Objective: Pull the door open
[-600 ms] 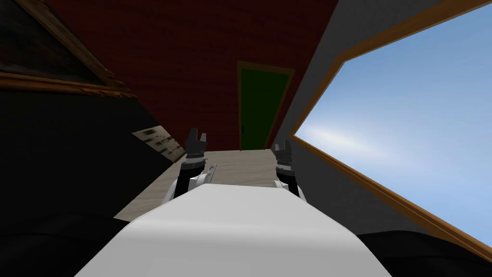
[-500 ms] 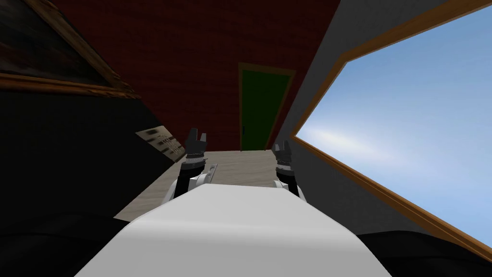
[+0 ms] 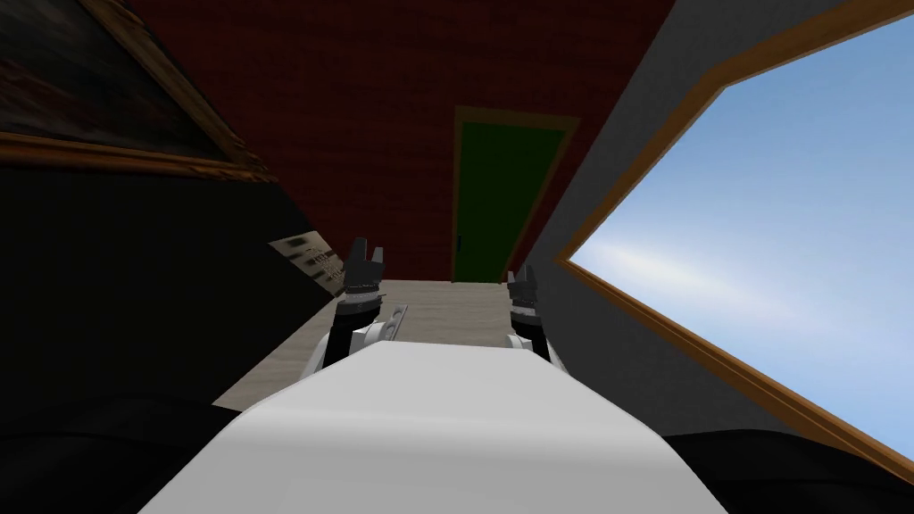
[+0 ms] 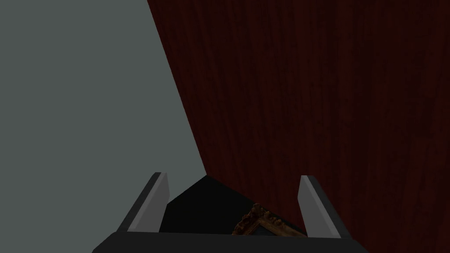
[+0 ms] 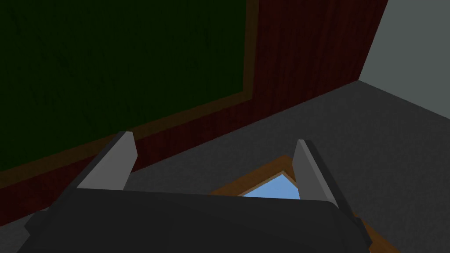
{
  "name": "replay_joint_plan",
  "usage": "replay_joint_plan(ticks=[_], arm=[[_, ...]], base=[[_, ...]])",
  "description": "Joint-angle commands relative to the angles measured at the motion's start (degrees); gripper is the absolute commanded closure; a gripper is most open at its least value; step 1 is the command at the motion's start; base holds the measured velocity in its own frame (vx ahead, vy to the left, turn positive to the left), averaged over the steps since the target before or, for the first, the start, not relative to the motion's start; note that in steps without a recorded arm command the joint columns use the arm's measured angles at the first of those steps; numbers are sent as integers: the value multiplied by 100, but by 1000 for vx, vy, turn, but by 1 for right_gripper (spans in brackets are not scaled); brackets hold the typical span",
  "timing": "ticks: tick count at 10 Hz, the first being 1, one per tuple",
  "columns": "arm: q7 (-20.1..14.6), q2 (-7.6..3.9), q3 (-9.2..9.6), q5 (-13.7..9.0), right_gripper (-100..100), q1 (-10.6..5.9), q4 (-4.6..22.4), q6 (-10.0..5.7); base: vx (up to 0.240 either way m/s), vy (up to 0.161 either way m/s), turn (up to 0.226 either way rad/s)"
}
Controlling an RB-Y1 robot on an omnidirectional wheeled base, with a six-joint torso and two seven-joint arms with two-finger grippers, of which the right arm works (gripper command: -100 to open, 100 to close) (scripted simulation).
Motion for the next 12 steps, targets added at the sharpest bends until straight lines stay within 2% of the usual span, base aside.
replay_joint_plan(ticks=[1,2,8,9,12], arm=[[-142,-36,-20,-118,-100,-36,172,-74],[-295,-69,-36,-254,-100,-91,361,-133],[-803,-163,-92,-708,-100,-272,990,-332],[-991,-191,-112,-875,-100,-339,1222,-405],[-1285,-232,-144,-1139,-100,-444,1586,-520]], base=[[114,1,98],[144,-11,174],[103,6,119],[116,9,248],[132,-3,146]])
